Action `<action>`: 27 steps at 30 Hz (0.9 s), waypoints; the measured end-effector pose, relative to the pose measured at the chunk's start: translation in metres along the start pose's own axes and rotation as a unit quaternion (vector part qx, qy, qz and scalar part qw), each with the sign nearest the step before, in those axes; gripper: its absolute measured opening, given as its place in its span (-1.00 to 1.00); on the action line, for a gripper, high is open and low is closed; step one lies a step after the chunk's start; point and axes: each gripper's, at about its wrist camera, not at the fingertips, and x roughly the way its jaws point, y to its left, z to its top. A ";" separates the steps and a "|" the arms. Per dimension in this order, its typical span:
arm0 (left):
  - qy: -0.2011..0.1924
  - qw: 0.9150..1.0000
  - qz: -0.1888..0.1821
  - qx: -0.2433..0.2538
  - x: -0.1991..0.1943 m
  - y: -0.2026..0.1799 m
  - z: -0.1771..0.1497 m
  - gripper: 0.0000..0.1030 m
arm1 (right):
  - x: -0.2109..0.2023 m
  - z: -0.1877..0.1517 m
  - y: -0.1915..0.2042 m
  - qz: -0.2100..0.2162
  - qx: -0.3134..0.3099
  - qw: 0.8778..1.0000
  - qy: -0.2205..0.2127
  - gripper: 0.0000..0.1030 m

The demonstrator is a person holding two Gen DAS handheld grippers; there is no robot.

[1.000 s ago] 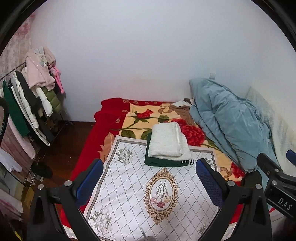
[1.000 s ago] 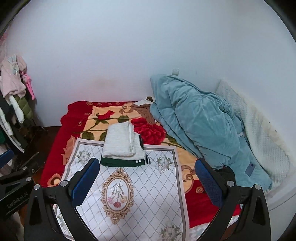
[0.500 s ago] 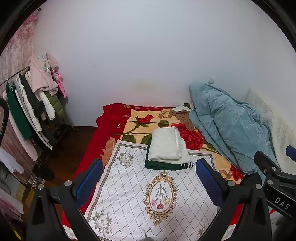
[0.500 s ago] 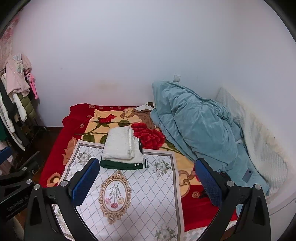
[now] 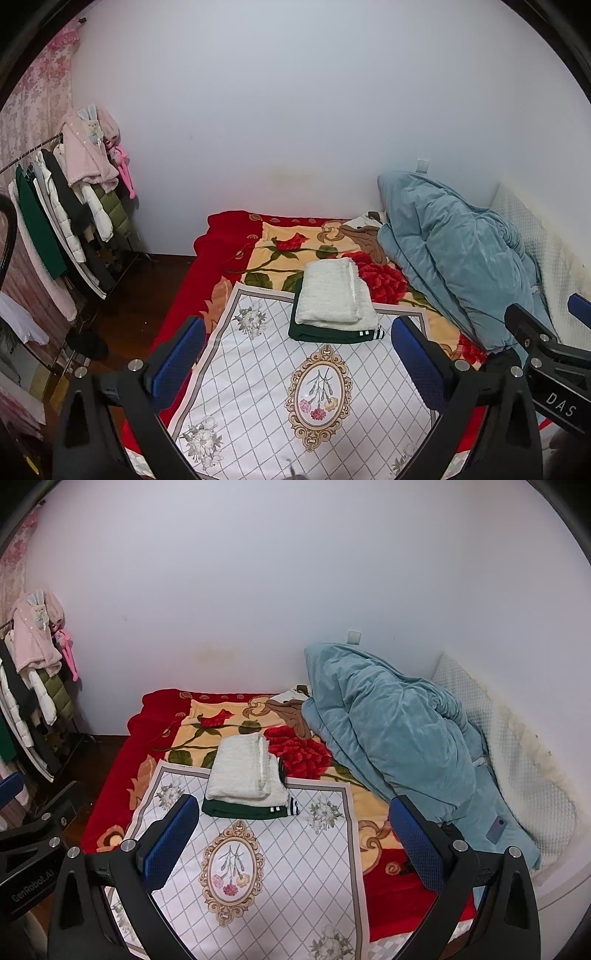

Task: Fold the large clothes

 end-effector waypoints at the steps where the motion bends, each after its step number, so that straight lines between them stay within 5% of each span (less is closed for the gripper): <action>1: 0.000 1.000 -0.003 0.000 -0.001 0.000 0.000 0.99 | -0.001 -0.001 -0.001 0.001 0.001 1.000 0.000 1.00; 27: -0.002 1.000 -0.002 0.003 -0.011 -0.011 0.004 0.99 | -0.003 -0.003 -0.003 0.012 0.003 1.000 0.003 1.00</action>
